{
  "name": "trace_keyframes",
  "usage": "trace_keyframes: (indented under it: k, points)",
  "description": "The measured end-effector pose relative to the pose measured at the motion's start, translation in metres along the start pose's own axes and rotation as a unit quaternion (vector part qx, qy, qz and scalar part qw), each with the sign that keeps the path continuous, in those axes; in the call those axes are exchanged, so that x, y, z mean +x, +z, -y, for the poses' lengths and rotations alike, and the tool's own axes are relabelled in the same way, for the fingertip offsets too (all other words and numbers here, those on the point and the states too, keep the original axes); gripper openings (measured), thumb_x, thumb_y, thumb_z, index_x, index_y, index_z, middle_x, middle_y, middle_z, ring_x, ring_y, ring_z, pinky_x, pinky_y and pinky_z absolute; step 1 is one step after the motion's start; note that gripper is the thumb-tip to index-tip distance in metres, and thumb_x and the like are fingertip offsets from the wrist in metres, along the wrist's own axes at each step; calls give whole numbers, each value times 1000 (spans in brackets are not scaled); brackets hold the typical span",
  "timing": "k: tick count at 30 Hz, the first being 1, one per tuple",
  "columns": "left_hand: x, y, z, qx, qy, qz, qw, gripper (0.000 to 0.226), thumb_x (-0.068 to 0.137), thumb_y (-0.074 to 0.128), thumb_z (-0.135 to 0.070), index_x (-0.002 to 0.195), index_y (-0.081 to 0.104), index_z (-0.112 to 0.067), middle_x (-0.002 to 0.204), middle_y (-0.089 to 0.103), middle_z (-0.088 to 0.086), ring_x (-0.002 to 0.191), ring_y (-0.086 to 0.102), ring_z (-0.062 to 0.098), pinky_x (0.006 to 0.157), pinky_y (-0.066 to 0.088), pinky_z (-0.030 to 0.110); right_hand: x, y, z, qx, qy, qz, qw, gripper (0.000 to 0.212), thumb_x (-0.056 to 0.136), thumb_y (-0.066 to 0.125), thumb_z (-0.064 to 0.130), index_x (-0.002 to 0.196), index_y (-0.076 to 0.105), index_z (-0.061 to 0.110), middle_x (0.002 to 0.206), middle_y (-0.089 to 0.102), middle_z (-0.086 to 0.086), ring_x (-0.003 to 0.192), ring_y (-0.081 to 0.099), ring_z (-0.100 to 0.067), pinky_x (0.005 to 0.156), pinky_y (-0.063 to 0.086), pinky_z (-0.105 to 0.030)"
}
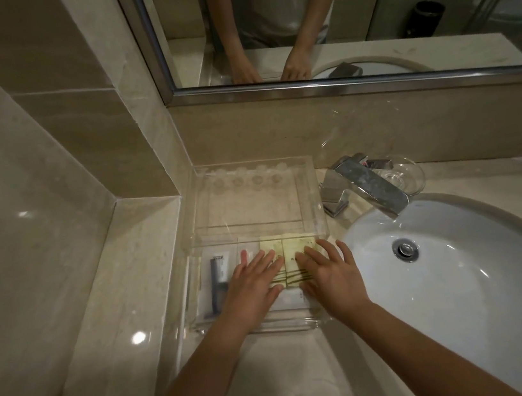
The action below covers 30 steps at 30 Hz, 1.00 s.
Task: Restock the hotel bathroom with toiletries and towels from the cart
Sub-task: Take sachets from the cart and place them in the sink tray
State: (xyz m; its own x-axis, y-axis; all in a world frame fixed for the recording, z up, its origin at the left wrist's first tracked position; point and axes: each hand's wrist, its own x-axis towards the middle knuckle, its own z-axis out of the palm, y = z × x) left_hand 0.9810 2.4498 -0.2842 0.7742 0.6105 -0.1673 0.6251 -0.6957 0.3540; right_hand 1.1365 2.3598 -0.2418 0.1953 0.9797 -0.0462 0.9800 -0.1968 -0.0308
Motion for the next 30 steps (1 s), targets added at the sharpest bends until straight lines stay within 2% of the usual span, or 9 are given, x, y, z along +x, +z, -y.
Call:
trace_keyframes:
  k: [3,5,7,9,11,14,18,27,30]
  points:
    - [0,1,-1,-4,-4,-5,1000,53,97,38,-36,146,17,-32,157,10,-8,141,-6,5,112,-8,29,5,8,-4,1,-13,39,999,53,81,65,40,129,53,22,133,55,0,135,37,-25,113,20,-47]
    - [0,0,-2,-9,-9,-7,1000,54,97,39,-35,146,17,-32,157,10,-8,138,-9,3,110,-11,28,7,13,-7,16,-18,56,998,55,92,49,42,141,34,23,148,38,0,143,17,-22,116,3,-43]
    - [-1,-2,-4,-9,-13,-5,1000,54,97,39,-35,147,17,-31,157,9,-7,143,-5,9,112,-9,29,5,14,-9,20,-23,59,998,57,94,43,43,145,27,24,152,30,0,145,10,-20,116,-2,-42]
    - [-3,-6,-7,-19,-26,-1,999,54,97,38,-35,147,18,-30,157,9,-6,144,-3,14,114,-5,30,2,9,-10,40,-28,55,997,57,94,44,42,145,28,24,152,29,0,144,12,-20,116,1,-41]
    - [-7,-11,-11,-45,-41,1,998,53,98,38,-36,147,18,-30,157,9,-7,144,-4,15,115,0,31,-5,-1,-12,71,-35,26,996,53,89,58,35,137,43,20,144,43,-4,139,29,-25,114,17,-42]
    - [-23,-22,-16,-114,-56,-34,991,49,96,43,-34,143,31,-26,153,25,-6,143,14,13,113,14,31,-19,-10,-13,121,-49,-40,991,36,74,76,21,108,68,13,110,68,-7,106,60,-32,92,45,-42]
    - [-62,-32,-19,-140,-80,-108,981,37,93,53,-29,129,52,-22,132,52,-3,121,43,14,96,25,20,-34,-13,-6,127,-93,-12,987,23,88,57,29,108,65,18,105,66,0,101,55,-24,87,37,-33]
    - [-103,-18,-11,-62,-86,-109,988,41,84,64,-34,122,57,-21,123,54,-3,116,46,14,96,22,20,-41,6,23,17,-119,70,990,34,89,46,37,113,58,17,113,61,-2,107,50,-25,88,34,-34]
    - [-99,-12,-10,-37,-82,-101,991,40,83,63,-36,119,57,-21,120,54,-4,114,46,14,98,25,23,-40,2,27,1,-123,62,991,24,79,63,30,97,67,15,96,67,-3,94,57,-25,78,43,-33]
